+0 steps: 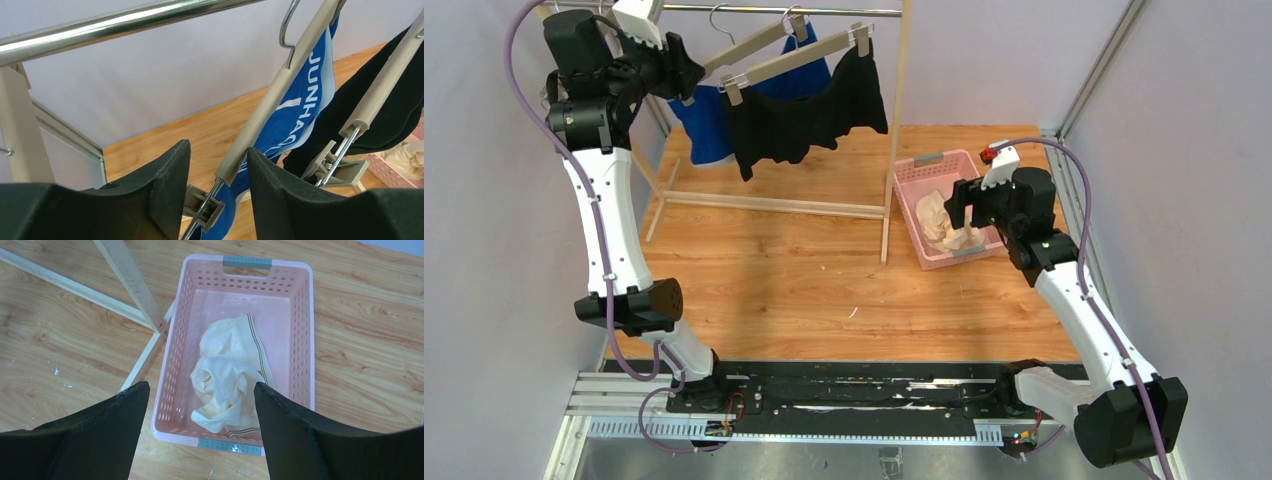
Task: Remove the underwear clipped to the hanger
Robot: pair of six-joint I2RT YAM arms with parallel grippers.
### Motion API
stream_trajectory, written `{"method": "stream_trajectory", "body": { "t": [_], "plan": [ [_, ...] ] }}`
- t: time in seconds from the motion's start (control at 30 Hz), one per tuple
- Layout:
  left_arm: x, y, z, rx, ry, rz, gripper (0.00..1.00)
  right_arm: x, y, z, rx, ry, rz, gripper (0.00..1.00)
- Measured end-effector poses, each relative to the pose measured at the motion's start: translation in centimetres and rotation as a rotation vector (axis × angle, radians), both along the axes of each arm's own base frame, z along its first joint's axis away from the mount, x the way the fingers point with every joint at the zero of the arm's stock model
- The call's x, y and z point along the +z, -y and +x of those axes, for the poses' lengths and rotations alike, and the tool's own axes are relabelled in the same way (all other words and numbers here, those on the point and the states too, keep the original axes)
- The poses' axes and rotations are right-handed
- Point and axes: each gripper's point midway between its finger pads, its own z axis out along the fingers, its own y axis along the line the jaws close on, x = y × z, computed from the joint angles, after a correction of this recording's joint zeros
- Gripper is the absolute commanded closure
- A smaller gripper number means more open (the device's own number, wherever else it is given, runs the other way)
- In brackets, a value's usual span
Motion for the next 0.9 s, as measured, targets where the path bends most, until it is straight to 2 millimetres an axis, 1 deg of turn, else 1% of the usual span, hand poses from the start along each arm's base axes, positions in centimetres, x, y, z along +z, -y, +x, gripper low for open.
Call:
{"method": "stream_trajectory", "body": {
  "t": [0.17, 0.33, 0.5, 0.63, 0.8, 0.9],
  "plan": [
    [0.4, 0.3, 0.2, -0.016, 0.021, 0.002, 0.50, 0.0, -0.3, -0.1, 0.011, -0.001, 0.002, 0.21],
    [-0.2, 0.9, 0.8, -0.042, 0.024, -0.013, 0.50, -0.5, -0.8, -0.4, 0.027, -0.011, 0.000, 0.21],
    [-0.5, 1.5, 0.9, -0.060, 0.017, -0.022, 0.56, -0.8, -1.0, -0.6, 0.036, -0.016, -0.002, 0.21],
    [-0.5, 1.8, 1.1, -0.069, 0.022, -0.022, 0.57, -0.7, -1.0, -0.7, 0.036, -0.013, -0.001, 0.21],
    [-1.5, 2.2, 1.5, -0.082, 0.003, -0.023, 0.58, -1.0, -1.2, -0.9, 0.044, -0.017, -0.002, 0.21],
    [-2.0, 2.6, 1.6, -0.091, -0.008, -0.020, 0.61, -1.1, -1.5, -1.0, 0.052, -0.018, -0.003, 0.21]
  ]
}}
